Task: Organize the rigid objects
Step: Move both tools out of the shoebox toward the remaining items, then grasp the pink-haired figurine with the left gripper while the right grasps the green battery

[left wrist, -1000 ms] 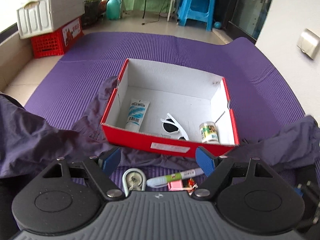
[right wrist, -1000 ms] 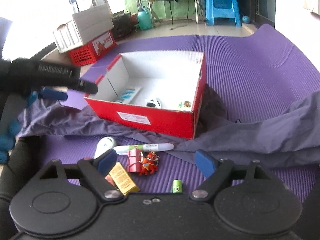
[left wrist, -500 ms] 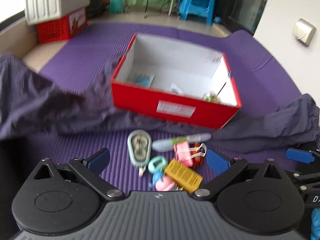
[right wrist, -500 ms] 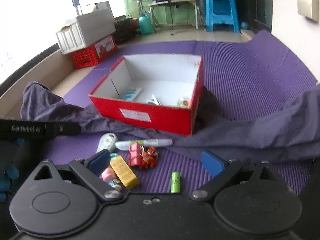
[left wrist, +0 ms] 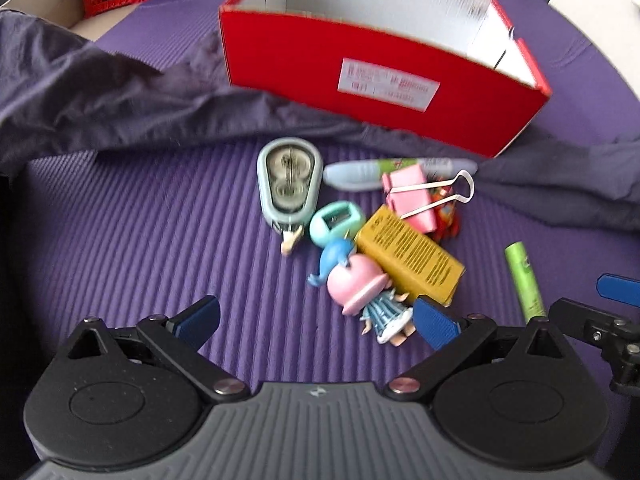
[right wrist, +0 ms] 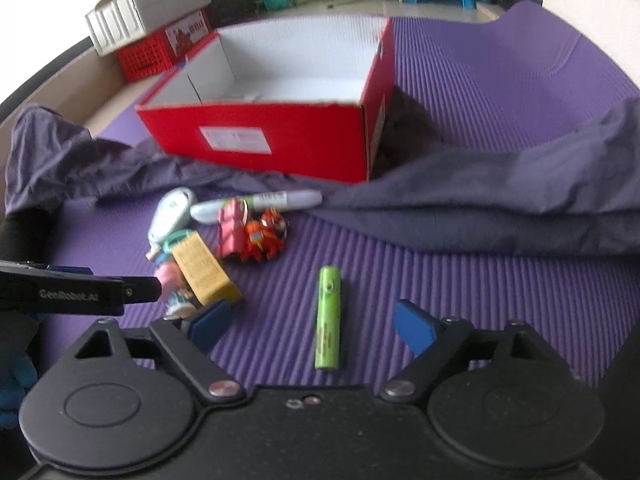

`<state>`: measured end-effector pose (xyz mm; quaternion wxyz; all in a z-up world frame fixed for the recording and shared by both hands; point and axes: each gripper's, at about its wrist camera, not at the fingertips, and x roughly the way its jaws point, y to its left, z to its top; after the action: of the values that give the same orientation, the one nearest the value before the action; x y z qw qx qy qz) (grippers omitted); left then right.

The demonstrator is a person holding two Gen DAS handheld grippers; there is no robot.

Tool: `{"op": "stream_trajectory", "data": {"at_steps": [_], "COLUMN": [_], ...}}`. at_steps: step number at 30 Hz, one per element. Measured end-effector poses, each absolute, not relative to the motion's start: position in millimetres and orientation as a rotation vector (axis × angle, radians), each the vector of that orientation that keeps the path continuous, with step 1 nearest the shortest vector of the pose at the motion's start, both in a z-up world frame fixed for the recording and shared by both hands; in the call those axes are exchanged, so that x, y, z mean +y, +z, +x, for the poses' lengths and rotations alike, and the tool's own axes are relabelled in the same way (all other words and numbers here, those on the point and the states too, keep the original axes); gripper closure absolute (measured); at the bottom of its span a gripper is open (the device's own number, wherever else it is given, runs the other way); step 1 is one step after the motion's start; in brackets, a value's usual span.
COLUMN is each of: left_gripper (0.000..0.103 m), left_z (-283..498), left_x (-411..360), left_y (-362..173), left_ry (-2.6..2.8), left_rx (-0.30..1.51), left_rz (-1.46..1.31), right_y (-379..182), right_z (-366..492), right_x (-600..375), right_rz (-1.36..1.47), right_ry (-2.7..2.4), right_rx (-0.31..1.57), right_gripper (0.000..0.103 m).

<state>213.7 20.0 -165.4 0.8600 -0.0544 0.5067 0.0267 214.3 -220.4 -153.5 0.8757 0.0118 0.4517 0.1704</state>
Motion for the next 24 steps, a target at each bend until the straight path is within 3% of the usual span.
{"op": "stream_trajectory", "data": {"at_steps": [13,18,21,24], "left_gripper": [0.000,0.001,0.007,0.021], "left_z": [234.6,234.7,232.3,231.1], "left_x": [22.7,26.9,24.7,21.6], "left_y": [-184.8,-187.8,-186.3,-183.1], "left_ry": [0.091,0.097,0.082,0.057], "left_rx": [1.087,1.082,1.067,1.056], "left_rz": [-0.174,-0.200,-0.189,-0.187], "right_y": [-177.3,-182.6,-185.6,-188.9], "right_z": [221.7,229.0,233.5,236.3], "right_x": [-207.4,-201.2,-198.5,-195.5], "right_rz": [-0.024,-0.048,-0.057,-0.063], "right_ry": [0.366,0.360,0.350,0.347], "right_rx": [0.987,0.994,0.999,1.009], "right_gripper": [0.032,0.044,0.052,0.062]}}
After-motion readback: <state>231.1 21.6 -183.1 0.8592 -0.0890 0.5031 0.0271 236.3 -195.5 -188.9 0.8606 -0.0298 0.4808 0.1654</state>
